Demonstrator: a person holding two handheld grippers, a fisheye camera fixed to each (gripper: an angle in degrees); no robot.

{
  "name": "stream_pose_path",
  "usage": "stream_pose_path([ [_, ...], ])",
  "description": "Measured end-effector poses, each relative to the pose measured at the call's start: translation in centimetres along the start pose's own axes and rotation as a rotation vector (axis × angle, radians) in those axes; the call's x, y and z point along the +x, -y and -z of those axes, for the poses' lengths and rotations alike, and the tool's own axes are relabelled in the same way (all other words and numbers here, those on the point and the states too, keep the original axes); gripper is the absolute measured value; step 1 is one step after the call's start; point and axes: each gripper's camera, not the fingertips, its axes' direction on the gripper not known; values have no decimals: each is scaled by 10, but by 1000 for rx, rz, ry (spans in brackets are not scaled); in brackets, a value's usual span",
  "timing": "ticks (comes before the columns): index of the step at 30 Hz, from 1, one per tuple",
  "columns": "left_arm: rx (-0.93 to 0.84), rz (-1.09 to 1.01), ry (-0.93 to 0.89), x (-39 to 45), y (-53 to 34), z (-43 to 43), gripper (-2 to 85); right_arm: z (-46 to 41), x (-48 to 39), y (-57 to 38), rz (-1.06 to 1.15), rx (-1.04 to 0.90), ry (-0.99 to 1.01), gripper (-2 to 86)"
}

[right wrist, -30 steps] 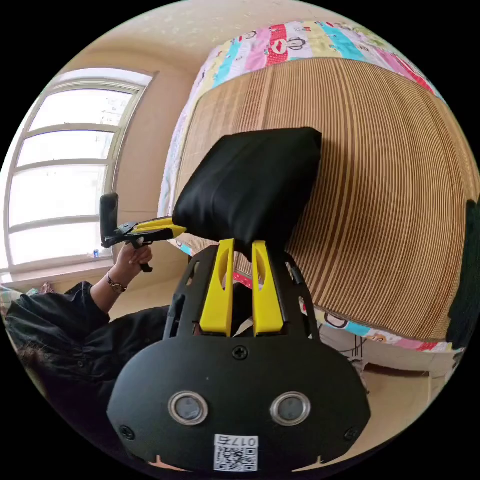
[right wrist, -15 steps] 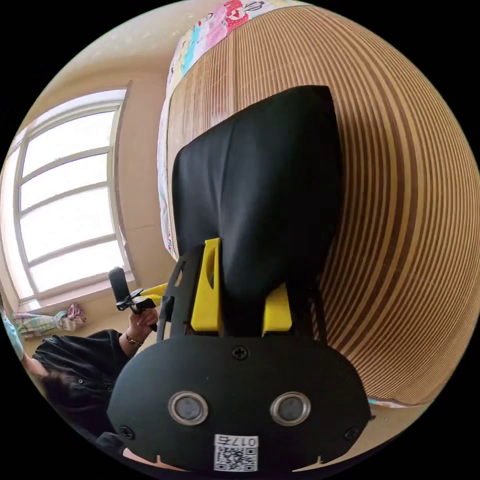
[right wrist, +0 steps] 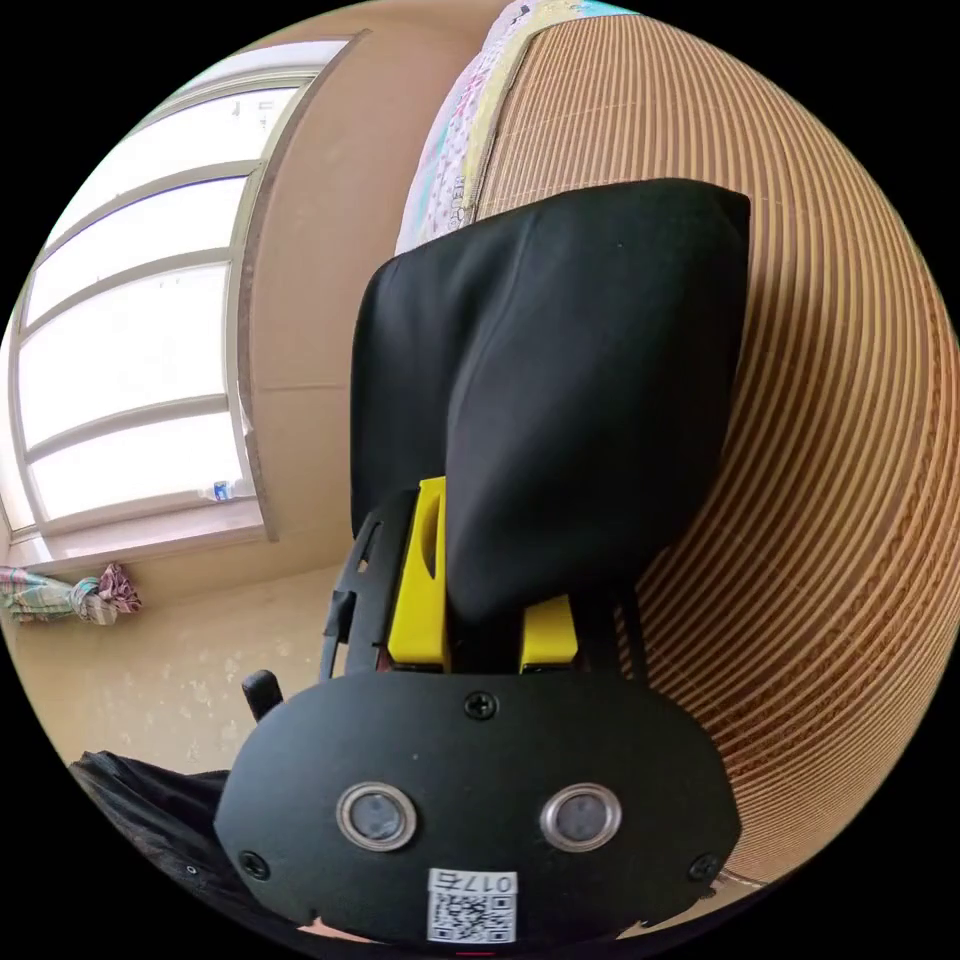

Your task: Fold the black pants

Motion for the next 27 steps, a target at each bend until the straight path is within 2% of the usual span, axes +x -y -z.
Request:
stream_pose_path([
  [4, 3, -45, 89, 5, 10, -9, 98, 15, -18, -21, 17, 96, -48, 121],
  [7, -10, -150, 119, 30, 26, -27, 105, 80, 0, -77, 47, 230, -292, 169],
  [10, -37, -231, 98, 54, 39, -55, 105, 165, 57, -149, -28, 398, -562, 184],
  [14, -114, -323, 79, 82, 45, -108, 105, 262, 165, -233, -242, 481, -870, 204],
  [19, -224, -418, 81, 107, 29, -169, 98, 320, 262, -308, -463, 566, -914, 204],
  [24, -292, -496, 117, 127, 2, -217, 90, 314, 305, -339, -517, 603, -866, 219],
  [27, -288, -473, 101, 131, -11, -238, 91, 302, 305, -369, -440, 740, -844, 226],
])
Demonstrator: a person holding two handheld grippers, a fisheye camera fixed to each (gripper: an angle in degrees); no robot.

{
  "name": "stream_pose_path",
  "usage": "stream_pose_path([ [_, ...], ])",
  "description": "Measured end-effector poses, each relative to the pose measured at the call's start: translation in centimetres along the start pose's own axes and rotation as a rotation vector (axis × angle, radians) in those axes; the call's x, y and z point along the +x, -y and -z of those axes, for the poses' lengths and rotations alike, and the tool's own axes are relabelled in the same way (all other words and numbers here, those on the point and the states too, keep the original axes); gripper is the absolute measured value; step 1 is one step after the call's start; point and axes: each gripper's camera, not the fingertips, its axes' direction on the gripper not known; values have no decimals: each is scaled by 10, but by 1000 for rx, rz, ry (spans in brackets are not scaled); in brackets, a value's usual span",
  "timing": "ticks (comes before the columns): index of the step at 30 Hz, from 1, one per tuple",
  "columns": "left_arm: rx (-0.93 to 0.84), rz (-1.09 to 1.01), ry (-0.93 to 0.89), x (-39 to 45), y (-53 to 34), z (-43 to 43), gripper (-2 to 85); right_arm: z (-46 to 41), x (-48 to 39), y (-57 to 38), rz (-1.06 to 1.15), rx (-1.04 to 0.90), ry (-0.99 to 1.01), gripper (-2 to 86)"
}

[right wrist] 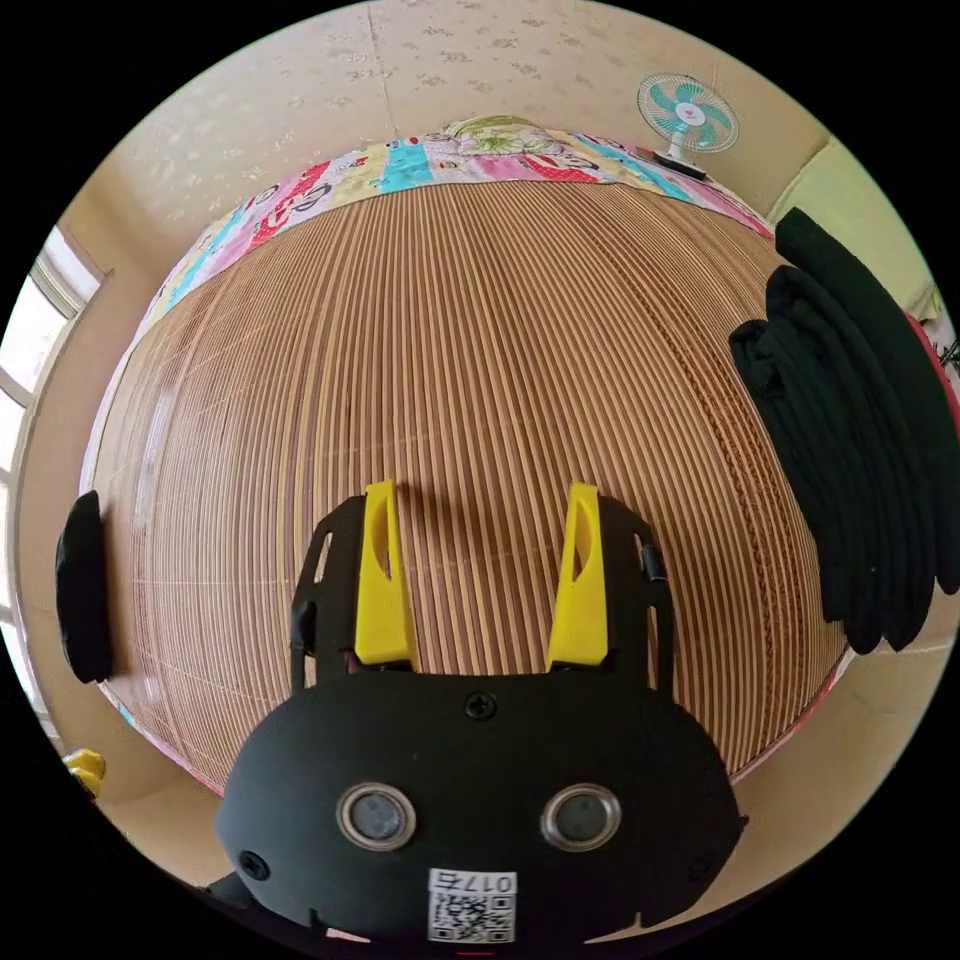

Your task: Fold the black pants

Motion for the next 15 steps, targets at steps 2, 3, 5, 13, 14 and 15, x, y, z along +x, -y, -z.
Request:
stream_pose_path([
  [2, -7, 6, -25, 8, -1, -19, 91, 7, -3, -12, 22, 45, 0, 230],
  [3, -8, 8, -29, 9, -1, -24, 91, 8, -4, -13, 24, 39, -6, 230],
  [5, -10, 2, -51, 16, -2, -39, 91, 14, -2, -16, 18, 35, 2, 231],
  [13, 2, -12, -53, 25, -19, -63, 92, 37, 3, -25, 11, 36, 16, 231],
  [14, 6, -16, -49, 25, -22, -63, 92, 40, 3, -26, 10, 36, 17, 231],
  [15, 8, -20, -47, 26, -23, -63, 92, 42, 4, -27, 10, 36, 17, 231],
])
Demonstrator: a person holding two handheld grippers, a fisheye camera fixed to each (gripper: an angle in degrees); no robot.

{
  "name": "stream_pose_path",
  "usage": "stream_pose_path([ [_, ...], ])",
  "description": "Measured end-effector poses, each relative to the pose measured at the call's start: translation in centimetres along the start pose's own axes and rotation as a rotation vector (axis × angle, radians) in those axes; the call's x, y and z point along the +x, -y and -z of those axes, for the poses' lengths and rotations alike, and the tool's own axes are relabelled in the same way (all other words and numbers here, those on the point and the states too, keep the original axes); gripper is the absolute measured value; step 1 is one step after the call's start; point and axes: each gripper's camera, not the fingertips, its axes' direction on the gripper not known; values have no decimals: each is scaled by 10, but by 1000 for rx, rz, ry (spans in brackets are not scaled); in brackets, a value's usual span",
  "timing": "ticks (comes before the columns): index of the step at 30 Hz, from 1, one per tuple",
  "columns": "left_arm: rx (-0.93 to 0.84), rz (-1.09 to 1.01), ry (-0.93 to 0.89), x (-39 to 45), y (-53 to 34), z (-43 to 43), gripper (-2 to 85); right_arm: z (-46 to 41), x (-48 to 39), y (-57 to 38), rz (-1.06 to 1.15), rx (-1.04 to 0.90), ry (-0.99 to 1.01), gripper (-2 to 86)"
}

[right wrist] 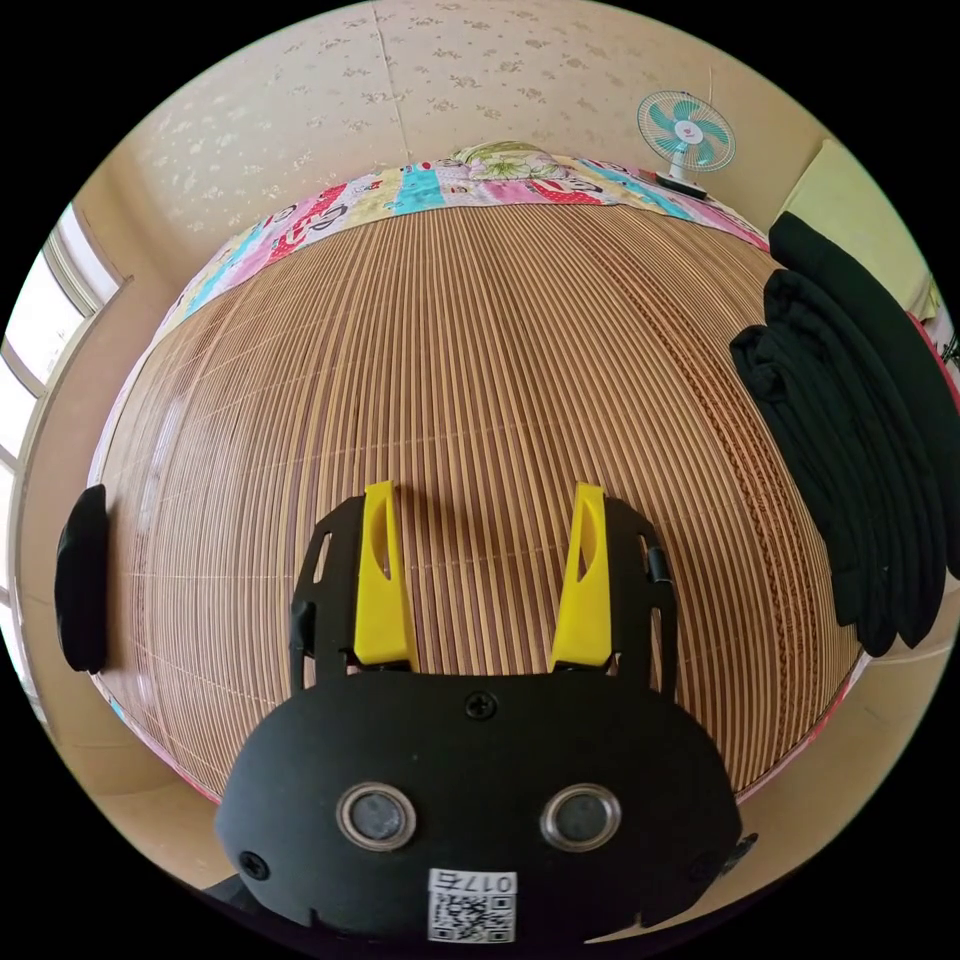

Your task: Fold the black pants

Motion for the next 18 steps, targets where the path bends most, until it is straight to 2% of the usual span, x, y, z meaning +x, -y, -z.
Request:
stream_pose_path([
  [9, 79, -66, -17, 10, -3, 14, 89, 26, -1, -6, 1, 0, -5, 232],
  [18, 181, -224, -9, 58, 15, 32, 86, 49, -7, -9, 0, 1, -6, 231],
])
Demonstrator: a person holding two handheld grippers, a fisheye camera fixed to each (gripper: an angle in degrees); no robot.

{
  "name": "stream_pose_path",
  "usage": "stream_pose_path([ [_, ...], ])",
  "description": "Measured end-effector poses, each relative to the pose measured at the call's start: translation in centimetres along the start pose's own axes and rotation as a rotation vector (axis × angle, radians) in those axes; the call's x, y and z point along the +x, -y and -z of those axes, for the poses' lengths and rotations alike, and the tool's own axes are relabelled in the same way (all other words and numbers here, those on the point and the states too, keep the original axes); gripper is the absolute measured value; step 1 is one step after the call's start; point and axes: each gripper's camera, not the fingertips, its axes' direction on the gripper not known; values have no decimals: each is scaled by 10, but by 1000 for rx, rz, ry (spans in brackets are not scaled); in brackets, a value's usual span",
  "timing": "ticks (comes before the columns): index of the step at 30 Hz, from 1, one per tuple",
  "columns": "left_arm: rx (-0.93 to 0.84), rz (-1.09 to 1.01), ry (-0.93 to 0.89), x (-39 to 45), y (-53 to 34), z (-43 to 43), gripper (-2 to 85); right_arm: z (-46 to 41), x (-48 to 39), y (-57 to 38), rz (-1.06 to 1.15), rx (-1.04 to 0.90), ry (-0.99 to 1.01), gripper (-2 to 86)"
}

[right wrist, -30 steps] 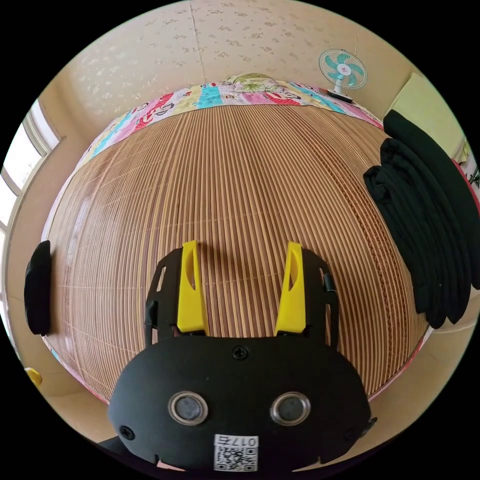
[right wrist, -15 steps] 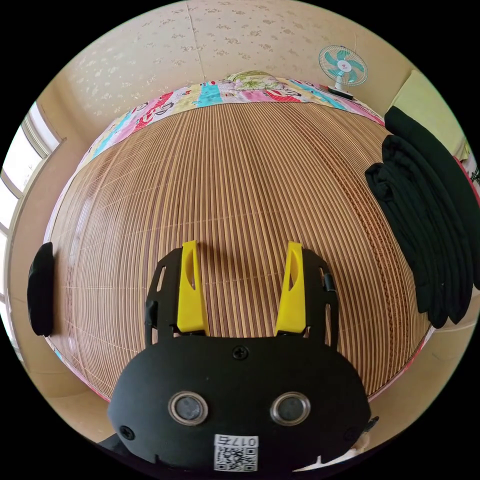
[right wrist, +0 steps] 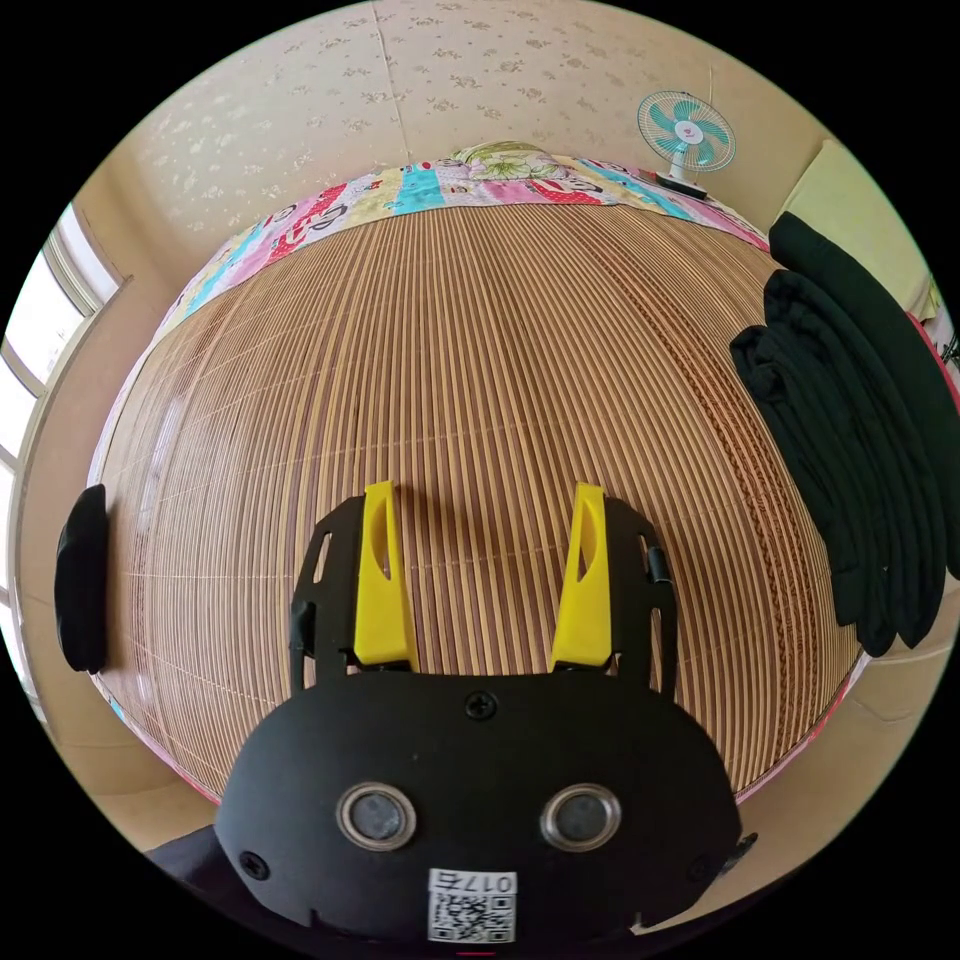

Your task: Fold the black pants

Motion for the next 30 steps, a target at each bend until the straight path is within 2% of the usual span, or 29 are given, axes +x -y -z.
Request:
stream_pose_path([
  [7, 24, -56, 0, 14, -1, -10, 80, 16, -11, -1, 0, 0, -1, 231],
  [30, 48, 60, 10, -35, -13, -53, 76, 43, -88, 5, -3, 2, -3, 232],
])
